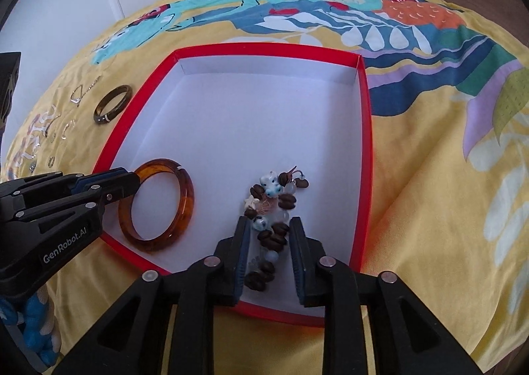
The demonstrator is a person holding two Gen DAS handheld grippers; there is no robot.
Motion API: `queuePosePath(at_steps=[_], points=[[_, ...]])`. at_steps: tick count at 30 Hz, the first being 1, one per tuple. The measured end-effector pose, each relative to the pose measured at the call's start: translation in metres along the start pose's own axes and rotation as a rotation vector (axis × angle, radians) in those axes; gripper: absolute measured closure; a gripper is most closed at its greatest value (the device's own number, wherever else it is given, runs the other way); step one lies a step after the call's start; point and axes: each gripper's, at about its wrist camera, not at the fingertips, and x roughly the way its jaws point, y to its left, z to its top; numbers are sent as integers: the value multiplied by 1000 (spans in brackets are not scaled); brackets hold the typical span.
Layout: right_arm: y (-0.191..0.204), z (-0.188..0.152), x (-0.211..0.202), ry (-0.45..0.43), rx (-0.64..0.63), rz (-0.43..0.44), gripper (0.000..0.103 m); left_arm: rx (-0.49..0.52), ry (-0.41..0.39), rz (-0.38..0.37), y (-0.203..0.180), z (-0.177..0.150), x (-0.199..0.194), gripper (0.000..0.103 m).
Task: Organize jewelry
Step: 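Open both tools to release the bangle and bracelet inside the box, then withdraw both tools from the box back toward the remaining jewelry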
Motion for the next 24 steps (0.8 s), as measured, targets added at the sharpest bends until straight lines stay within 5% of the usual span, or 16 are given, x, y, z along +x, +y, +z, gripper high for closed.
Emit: queuePosePath(at_steps=[5, 13, 24], points=[[0, -1, -26, -57, 25, 3, 70, 14, -48, -14, -5, 3, -22, 80], [8, -10, -84, -157, 80, 28, 62, 0, -165, 18, 0, -5, -86, 79], [57, -45, -147, -240, 80, 6, 46, -11, -203, 124, 38, -66, -168, 79]])
